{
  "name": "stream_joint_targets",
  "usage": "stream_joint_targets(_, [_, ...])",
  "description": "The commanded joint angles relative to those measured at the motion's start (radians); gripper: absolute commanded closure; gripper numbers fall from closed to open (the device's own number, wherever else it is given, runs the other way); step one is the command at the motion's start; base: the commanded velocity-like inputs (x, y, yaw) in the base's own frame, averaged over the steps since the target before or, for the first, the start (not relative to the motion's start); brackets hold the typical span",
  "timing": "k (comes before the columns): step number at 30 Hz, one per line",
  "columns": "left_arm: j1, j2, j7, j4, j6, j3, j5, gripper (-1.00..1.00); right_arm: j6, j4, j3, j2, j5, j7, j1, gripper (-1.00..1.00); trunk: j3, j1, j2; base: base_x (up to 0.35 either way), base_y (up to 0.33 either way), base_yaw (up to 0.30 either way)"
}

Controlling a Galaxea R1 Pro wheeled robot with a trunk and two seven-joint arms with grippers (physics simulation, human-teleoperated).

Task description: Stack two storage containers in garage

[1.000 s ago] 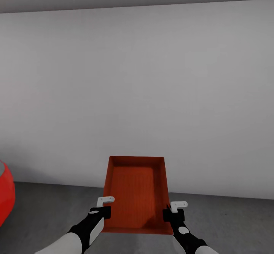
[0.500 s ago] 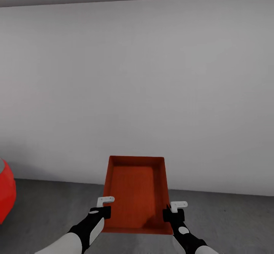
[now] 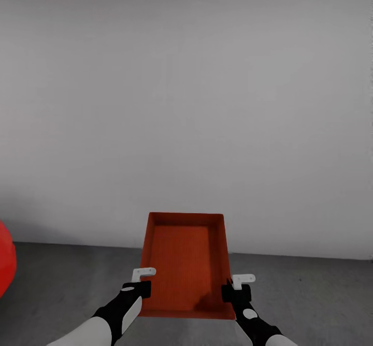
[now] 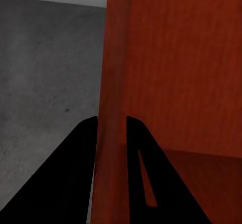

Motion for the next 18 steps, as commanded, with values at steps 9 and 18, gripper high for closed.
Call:
stream_joint_targets(9, [-0.001, 0.011, 0.013, -0.007, 0.006, 0.017, -0.019, 1.0, -0.003, 0.003, -0.033, 0.0, 0.006, -0.004, -0.001, 1.0, -0.015, 0.0, -0.001, 0.0, 0.0, -0.113])
stream_joint_targets(18, [-0.001, 0.011, 0.014, -0.007, 0.006, 0.017, -0.019, 1.0, -0.003, 0.003, -0.033, 0.0, 0.006, -0.003, -0.001, 1.0, -0.029, 0.0, -0.001, 0.0, 0.0, -0.053])
